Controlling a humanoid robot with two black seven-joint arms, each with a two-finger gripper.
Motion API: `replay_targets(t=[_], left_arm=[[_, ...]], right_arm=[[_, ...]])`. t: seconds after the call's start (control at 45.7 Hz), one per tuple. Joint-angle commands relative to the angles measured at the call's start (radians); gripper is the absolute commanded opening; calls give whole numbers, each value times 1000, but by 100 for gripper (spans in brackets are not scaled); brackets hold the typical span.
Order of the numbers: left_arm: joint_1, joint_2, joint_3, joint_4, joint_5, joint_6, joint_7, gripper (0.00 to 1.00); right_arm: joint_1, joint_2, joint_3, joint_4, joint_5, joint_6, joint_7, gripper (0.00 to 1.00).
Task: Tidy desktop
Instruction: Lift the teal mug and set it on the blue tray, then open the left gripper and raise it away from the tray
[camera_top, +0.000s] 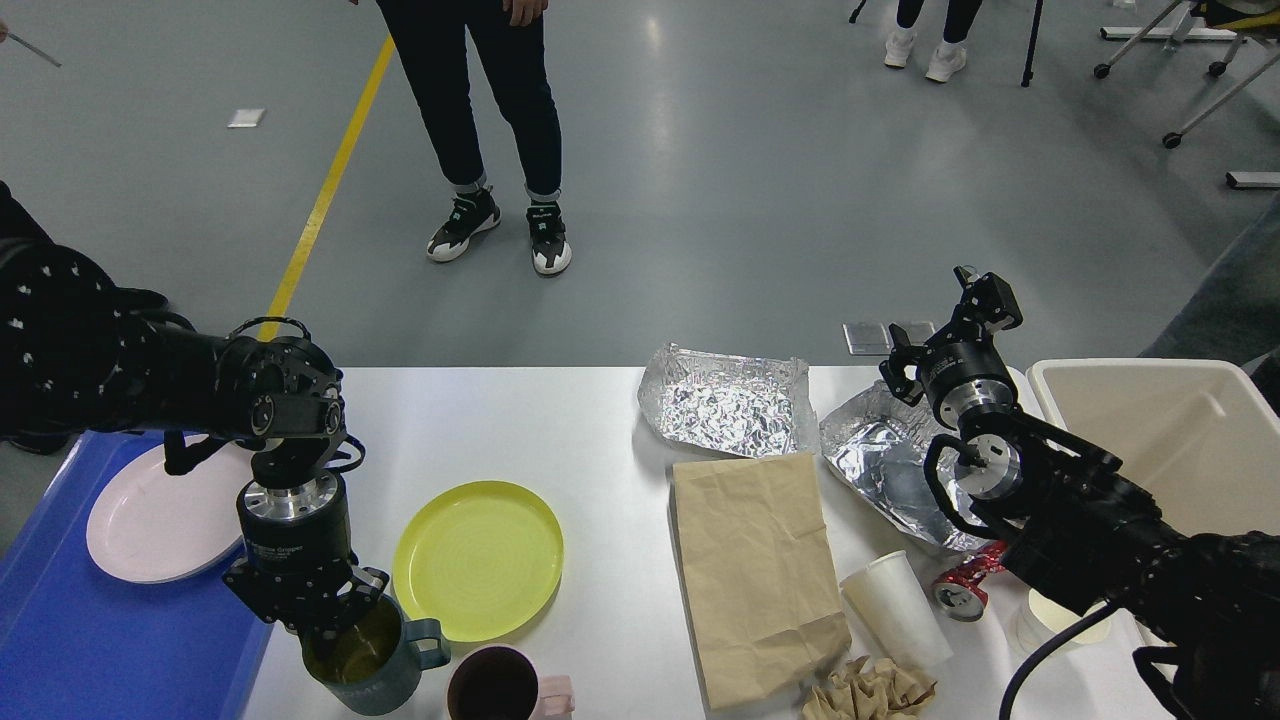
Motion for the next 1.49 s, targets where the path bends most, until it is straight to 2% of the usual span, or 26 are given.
replay_targets(t=[0.0, 0.219, 0.394, 0.547, 0.832, 1.182, 1.467], left_arm=[[-33, 72, 15, -21, 1, 0, 0, 0], [-27, 300, 61, 19, 15, 0, 6, 0], [22, 448, 50, 82, 15, 0, 71, 0], [93, 535, 50, 171, 16, 0, 77, 0], [248, 569, 10, 392, 13, 0, 74, 1], [412, 555, -108, 470, 10, 0, 72, 2], [439, 563, -125, 504, 12, 0, 72, 4]], right_arm=[[0, -1, -1, 0, 0, 0, -1, 100], [0, -1, 1, 0, 0, 0, -1, 100], [0, -1, -1, 0, 0, 0, 0, 100], [0, -1, -1, 0, 0, 0, 0, 100], [0, -1, 1, 0, 0, 0, 0, 100], [0, -1, -1, 0, 0, 0, 0, 100], [0, 1, -1, 0, 0, 0, -1, 100]])
